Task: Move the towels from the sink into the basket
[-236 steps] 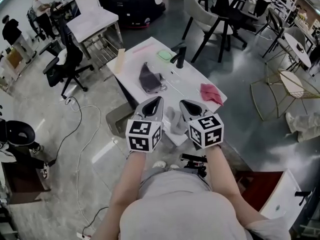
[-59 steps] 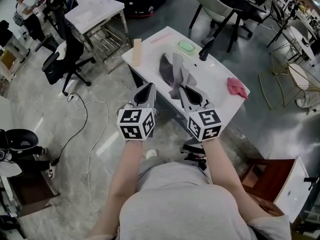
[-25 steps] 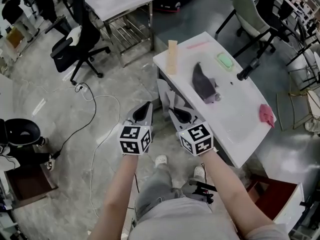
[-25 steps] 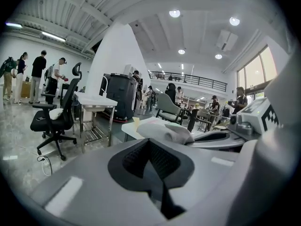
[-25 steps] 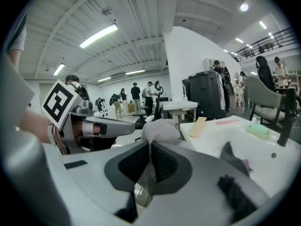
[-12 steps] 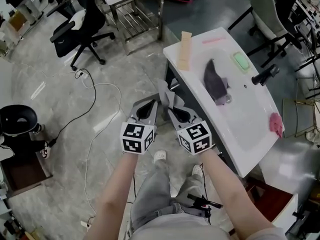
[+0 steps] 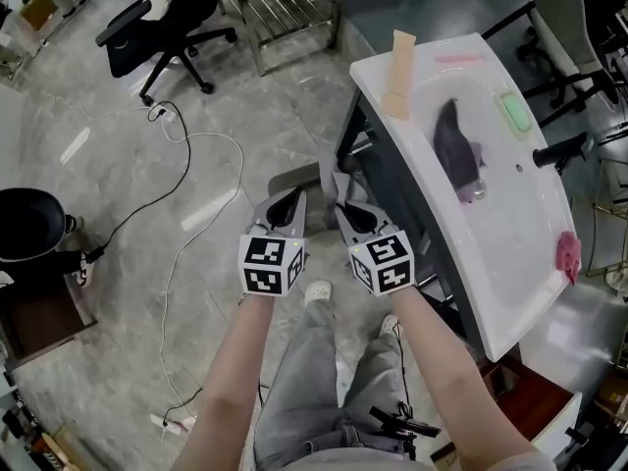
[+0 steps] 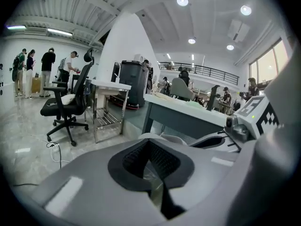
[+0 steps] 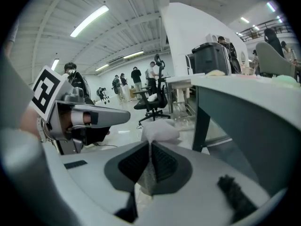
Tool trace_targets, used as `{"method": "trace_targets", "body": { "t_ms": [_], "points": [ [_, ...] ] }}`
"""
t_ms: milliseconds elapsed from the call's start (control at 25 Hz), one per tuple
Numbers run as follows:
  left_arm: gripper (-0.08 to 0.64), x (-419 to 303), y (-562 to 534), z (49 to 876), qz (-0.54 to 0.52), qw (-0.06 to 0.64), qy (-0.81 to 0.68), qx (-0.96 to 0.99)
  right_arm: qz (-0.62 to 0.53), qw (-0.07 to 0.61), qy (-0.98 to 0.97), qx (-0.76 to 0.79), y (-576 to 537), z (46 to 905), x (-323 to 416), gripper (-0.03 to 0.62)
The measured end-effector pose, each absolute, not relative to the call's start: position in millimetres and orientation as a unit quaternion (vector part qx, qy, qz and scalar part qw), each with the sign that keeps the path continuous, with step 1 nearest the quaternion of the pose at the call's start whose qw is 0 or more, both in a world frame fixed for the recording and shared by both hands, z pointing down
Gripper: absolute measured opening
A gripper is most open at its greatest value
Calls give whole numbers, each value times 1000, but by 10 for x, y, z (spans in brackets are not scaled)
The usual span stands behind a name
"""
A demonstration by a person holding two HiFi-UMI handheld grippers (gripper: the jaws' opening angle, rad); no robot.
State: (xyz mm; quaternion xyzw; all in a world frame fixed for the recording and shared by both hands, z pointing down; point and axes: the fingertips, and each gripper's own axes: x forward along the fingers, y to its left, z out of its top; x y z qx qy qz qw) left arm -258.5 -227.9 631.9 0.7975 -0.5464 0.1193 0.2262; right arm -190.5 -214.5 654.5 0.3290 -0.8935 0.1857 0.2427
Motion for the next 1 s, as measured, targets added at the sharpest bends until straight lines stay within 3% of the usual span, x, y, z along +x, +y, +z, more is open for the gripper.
{"method": "trace_targets", "body": {
  "t_ms": [520, 1000],
  "points": [
    [5, -2653, -2329, 7219, 135, 260, -545, 786, 210, 274, -885, 311, -2260, 7404, -2070, 28],
    [5, -2752, -2253, 8013, 134, 317, -554, 758, 232, 381, -841, 307, -2357, 8569, -2076, 28]
  ]
}}
